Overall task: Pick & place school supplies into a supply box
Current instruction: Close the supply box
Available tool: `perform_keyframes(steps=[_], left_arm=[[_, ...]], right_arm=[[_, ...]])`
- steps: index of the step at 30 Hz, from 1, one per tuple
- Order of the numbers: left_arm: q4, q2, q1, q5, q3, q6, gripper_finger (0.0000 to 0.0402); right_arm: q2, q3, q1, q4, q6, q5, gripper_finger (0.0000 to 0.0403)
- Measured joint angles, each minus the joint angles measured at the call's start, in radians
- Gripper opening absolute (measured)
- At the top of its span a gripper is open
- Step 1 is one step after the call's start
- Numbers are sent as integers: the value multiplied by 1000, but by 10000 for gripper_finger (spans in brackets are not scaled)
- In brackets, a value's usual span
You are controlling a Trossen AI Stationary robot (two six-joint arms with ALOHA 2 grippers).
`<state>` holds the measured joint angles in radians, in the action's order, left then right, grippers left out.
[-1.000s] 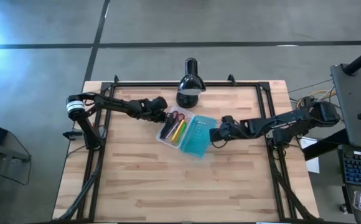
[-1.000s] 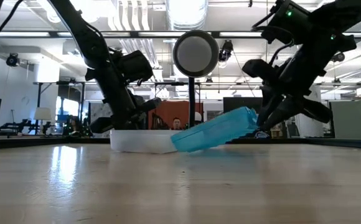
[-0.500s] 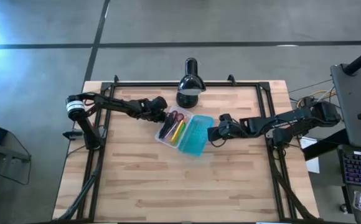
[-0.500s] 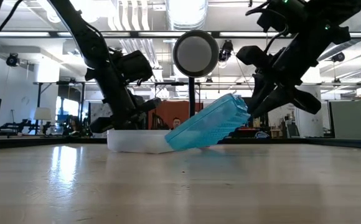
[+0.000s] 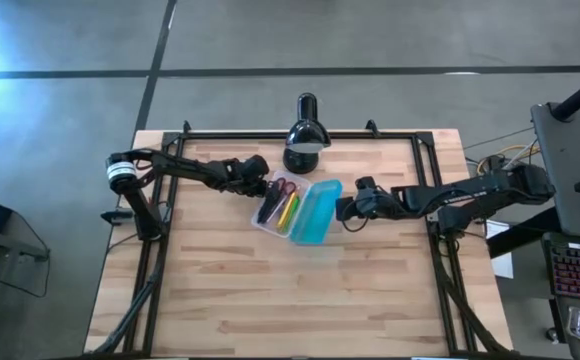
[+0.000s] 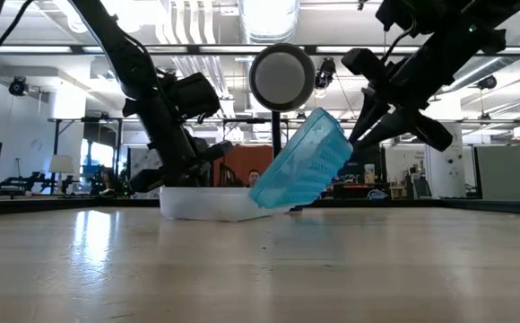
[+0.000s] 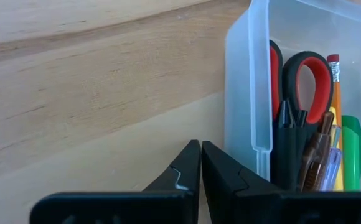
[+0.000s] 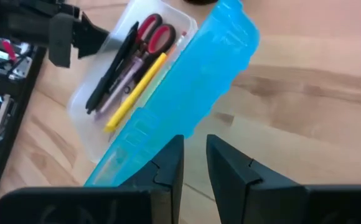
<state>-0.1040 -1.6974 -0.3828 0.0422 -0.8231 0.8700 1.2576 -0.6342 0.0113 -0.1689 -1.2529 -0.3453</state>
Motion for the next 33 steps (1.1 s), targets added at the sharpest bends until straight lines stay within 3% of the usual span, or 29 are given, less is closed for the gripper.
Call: perform_keyframes(steps=[22, 33], left_arm=[[56, -31, 64, -29, -41, 57, 1], [53, -136, 113, -32, -168, 59, 1]], right_arm=[[9, 1, -6, 105, 51, 5, 63], [9, 1, -15, 163, 94, 5, 63]])
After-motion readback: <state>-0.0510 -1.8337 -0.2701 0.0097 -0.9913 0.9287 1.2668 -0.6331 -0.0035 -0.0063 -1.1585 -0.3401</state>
